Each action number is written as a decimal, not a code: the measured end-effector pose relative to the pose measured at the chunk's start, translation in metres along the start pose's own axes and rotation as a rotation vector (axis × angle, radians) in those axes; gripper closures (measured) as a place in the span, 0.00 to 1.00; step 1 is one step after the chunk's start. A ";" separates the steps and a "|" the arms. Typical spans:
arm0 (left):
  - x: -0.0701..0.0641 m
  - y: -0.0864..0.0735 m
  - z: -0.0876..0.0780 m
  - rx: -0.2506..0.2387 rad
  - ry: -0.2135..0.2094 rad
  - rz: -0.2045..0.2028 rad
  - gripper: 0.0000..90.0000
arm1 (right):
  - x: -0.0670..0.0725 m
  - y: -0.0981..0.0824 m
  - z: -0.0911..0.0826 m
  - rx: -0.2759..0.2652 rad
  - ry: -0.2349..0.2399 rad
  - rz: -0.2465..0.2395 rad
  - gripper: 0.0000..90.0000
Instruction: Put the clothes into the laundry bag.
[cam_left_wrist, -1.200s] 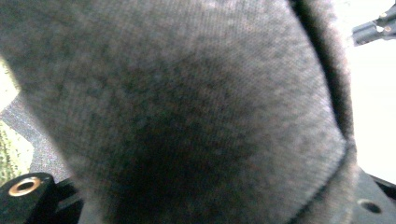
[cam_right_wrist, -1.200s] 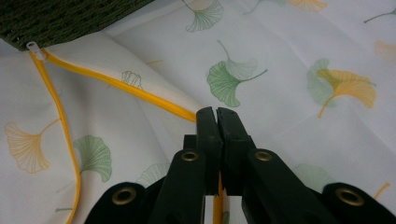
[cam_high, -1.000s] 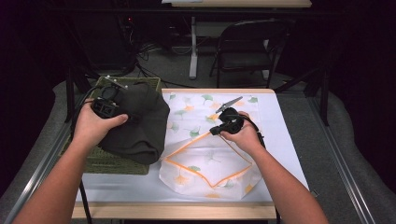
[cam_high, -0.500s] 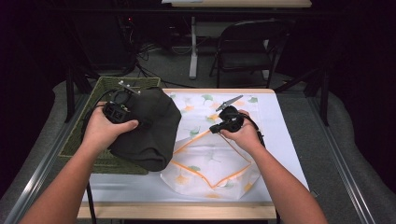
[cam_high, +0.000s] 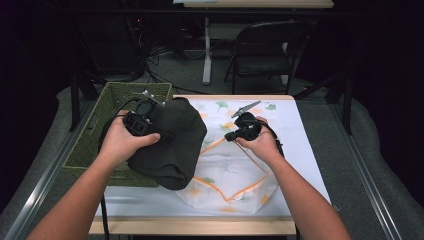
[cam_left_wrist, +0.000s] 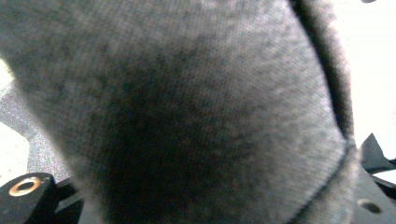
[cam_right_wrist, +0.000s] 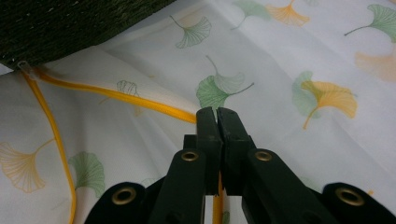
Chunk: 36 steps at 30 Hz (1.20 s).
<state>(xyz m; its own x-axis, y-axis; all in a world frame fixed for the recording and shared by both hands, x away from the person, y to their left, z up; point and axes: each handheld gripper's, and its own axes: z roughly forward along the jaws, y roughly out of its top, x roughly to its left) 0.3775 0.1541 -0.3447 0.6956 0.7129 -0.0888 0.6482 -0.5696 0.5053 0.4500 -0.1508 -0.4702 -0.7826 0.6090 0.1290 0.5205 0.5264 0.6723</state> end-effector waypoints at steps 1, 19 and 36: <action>-0.002 0.001 0.001 0.004 0.000 0.005 0.55 | 0.000 0.000 0.000 0.001 -0.001 0.002 0.98; -0.039 0.001 0.013 0.019 -0.055 0.106 0.55 | 0.000 0.000 0.000 -0.007 0.007 0.003 0.98; -0.064 -0.005 0.033 0.022 -0.110 0.155 0.55 | 0.002 0.001 -0.002 -0.016 0.006 -0.005 0.98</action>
<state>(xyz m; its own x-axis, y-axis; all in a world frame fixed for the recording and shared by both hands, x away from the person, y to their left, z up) 0.3397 0.0975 -0.3694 0.8164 0.5676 -0.1059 0.5367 -0.6783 0.5019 0.4482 -0.1503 -0.4682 -0.7871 0.6029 0.1300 0.5111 0.5197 0.6846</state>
